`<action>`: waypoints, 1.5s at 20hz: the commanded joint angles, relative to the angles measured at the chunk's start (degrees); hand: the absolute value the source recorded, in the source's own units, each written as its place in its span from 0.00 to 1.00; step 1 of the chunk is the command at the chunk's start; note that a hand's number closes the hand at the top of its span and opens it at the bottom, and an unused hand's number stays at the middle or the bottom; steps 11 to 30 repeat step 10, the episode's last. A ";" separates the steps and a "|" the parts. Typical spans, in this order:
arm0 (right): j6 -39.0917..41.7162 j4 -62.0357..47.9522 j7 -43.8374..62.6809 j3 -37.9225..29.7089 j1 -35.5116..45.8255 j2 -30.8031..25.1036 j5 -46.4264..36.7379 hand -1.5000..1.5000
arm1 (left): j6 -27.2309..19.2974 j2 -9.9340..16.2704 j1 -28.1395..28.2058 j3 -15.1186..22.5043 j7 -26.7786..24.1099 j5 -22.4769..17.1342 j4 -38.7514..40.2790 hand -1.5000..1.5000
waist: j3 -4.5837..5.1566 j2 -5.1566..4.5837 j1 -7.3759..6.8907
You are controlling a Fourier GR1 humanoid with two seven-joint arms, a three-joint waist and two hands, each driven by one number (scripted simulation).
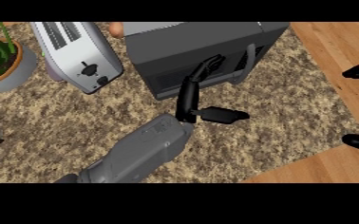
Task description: Pick up the milk, place it into the microwave and close the microwave
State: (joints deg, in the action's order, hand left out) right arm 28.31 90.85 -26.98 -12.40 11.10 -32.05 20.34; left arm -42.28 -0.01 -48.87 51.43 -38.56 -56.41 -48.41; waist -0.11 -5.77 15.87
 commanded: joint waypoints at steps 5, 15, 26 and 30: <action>4.04 -4.52 1.99 -0.39 2.46 -0.86 5.70 0.00 | -0.61 0.01 -3.45 -2.23 -0.63 -2.68 4.79 0.00 | 0.06 -0.64 0.94; 5.94 -6.98 2.98 -1.18 4.14 -2.66 7.54 0.00 | 0.07 0.01 -3.43 -2.33 -1.69 -4.07 5.22 0.00 | 0.14 -0.64 1.02; 5.94 -6.98 2.98 -1.18 4.14 -2.66 7.54 0.00 | 0.07 0.01 -3.43 -2.33 -1.69 -4.07 5.22 0.00 | 0.14 -0.64 1.02; 5.94 -6.98 2.98 -1.18 4.14 -2.66 7.54 0.00 | 0.07 0.01 -3.43 -2.33 -1.69 -4.07 5.22 0.00 | 0.14 -0.64 1.02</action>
